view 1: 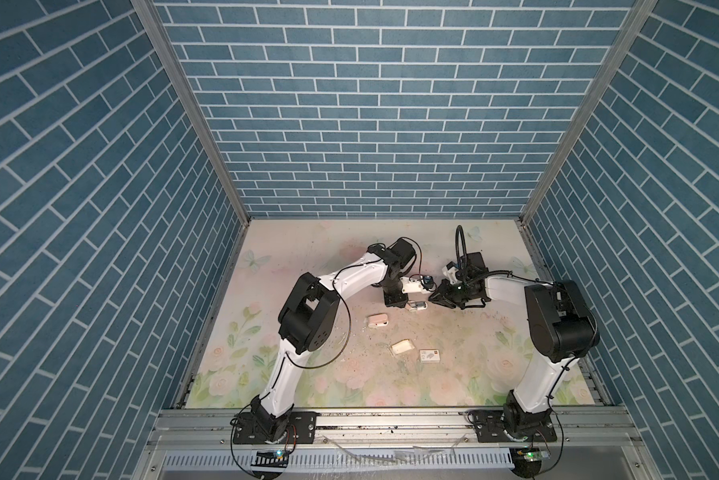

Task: Load the staples into the stapler
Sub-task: 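Grip the pink top with the left gripper and press it shut onto the base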

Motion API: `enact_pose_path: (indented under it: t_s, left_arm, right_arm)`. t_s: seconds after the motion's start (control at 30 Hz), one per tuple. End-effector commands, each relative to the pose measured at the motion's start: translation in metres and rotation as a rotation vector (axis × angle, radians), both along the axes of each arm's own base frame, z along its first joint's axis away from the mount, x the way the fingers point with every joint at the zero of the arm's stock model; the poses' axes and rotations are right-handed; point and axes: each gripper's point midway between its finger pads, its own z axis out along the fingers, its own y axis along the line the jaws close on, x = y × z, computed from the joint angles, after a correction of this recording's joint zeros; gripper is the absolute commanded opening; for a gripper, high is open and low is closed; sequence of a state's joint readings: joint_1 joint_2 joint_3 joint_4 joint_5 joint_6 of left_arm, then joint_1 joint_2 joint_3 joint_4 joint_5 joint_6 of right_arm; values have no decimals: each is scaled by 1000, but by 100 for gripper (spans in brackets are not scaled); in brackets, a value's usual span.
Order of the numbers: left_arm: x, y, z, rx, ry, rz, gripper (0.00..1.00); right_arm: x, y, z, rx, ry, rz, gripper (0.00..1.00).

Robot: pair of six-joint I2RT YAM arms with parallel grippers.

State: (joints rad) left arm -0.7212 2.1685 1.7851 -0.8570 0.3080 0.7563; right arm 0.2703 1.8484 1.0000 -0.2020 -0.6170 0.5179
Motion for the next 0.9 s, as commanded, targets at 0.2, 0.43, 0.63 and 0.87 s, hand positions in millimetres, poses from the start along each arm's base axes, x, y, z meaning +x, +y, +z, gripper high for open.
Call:
enact_pose_path:
  t_s: [0.2, 0.43, 0.63, 0.87]
  left_arm:
    - [3, -1, 1, -5, 2, -1, 25]
    - [4, -1, 2, -7, -2, -1, 24]
    - [3, -1, 4, -17, 12, 2, 22]
    - [4, -2, 4, -20, 12, 5, 20]
  right_arm:
    - [-9, 16, -9, 7, 21, 72, 16]
    - [-16, 13, -13, -12, 24, 62, 15]
    - [-21, 14, -15, -1, 33, 59, 12]
    - [-31, 13, -21, -17, 48, 55, 10]
